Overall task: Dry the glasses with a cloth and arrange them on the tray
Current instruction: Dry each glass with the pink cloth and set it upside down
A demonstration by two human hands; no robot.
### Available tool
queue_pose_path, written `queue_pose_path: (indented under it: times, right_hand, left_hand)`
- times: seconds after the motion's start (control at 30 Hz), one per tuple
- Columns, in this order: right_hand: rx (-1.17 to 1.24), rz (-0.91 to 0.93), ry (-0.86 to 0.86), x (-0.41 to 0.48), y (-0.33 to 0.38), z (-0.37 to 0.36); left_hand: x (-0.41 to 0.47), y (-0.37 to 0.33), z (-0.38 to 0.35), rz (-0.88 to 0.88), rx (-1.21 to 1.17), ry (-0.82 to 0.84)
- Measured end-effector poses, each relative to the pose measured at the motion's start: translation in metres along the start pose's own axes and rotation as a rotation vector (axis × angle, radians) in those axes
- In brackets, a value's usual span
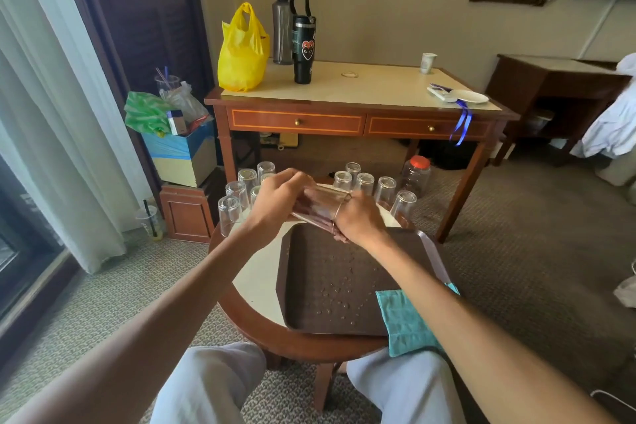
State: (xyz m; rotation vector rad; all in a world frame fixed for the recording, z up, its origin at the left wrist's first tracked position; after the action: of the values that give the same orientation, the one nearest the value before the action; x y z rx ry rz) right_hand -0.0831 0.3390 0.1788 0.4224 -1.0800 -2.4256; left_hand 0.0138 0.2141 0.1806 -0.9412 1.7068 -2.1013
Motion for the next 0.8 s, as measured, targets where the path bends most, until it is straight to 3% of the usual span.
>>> queue_pose_path:
  times: [0.1, 0.17, 0.27, 0.33, 0.47, 0.53, 0.57, 0.63, 0.73, 0.8]
  right_hand:
    - [-0.374, 0.498, -0.493, -0.03, 0.041, 0.029]
    - [-0.424, 0.636, -0.566, -0.044, 0.055, 0.029]
    - [-0.464, 0.536, -0.486, -0.028, 0.044, 0.015]
    - [-0.313, 0.302, -0.351, -0.01, 0.022, 0.01]
    - [0.348, -0.387, 0.468, -0.009, -0.023, -0.051]
    - [0.488, -0.476, 0.6, -0.011, -0.025, -0.061]
    - [0.483, -0.462, 0.568, -0.006, -0.025, -0.057]
    - [0.3, -0.249, 0.295, 0.006, -0.014, -0.032]
    - [-0.14, 0.405, -0.408, -0.015, 0.033, 0.021]
    - [-0.381, 0.653, -0.636, -0.033, 0.046, 0.027]
  left_hand:
    - [-0.008, 0.014, -0.008, 0.222, -0.038, 0.056]
    - [-0.014, 0.02, -0.008, 0.313, -0.116, 0.018]
    - [-0.011, 0.019, 0.002, 0.253, 0.019, -0.061]
    - [-0.005, 0.007, 0.009, 0.107, 0.173, -0.111]
    - [-0.001, -0.027, 0.013, -0.187, 0.304, -0.223]
    - [-0.002, -0.03, 0.011, -0.253, 0.287, -0.233]
    - [-0.002, -0.027, 0.011, -0.252, 0.259, -0.233]
    - [0.0, -0.019, 0.012, -0.185, 0.144, -0.214]
    - [-0.001, 0.001, 0.001, 0.124, -0.108, -0.106]
    - [-0.012, 0.01, -0.009, 0.375, -0.205, -0.039]
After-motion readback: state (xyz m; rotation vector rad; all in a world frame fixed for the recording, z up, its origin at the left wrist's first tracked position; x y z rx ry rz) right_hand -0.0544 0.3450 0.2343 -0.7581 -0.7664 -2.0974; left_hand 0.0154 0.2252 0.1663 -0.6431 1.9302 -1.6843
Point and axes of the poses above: each hand's wrist, its own x-axis towards the middle knuckle, its own z-axis out of the back of the hand, y = z × x, the point moved 8 cm from there along x, towards the middle knuckle, and after that the axes turned 15 degrees about -z, right-handed, at the moved point
